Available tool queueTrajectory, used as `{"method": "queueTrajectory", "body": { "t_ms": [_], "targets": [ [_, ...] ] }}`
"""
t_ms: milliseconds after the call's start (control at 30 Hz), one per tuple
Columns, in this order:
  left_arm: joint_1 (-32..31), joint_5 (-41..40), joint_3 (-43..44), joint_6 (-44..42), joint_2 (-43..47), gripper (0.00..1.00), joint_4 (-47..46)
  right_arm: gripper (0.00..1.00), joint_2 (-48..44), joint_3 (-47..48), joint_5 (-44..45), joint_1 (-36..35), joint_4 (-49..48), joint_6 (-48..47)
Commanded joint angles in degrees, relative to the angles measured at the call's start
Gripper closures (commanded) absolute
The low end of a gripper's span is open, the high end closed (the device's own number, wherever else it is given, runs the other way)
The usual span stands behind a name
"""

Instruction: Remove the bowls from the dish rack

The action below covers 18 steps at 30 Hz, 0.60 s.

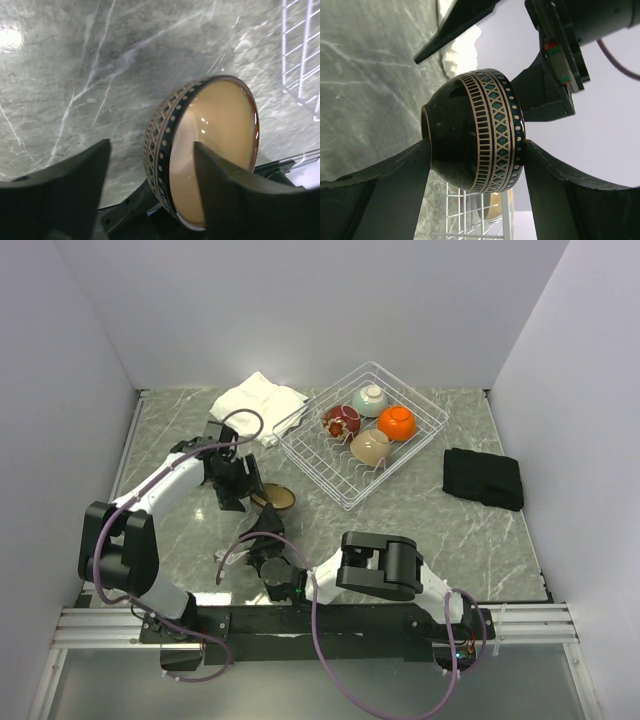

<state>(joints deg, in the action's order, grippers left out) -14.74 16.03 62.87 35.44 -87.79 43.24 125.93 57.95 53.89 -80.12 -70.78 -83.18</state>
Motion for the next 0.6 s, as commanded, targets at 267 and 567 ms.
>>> {"method": "queueTrajectory", "body": {
  "t_ms": [267, 567],
  "targets": [
    [-2.66, -3.2, 4.54, -2.92, -1.51, 0.91, 2.28, 0.82, 0.98, 2.25, 2.01, -0.39, -5.68, 1.35],
    [-2.75, -6.7, 6.3, -3.71, 0.33, 0.99, 2.64, 0.52, 0.55, 2.08, 2.54, -0.48, -6.65, 1.09]
  ]
}}
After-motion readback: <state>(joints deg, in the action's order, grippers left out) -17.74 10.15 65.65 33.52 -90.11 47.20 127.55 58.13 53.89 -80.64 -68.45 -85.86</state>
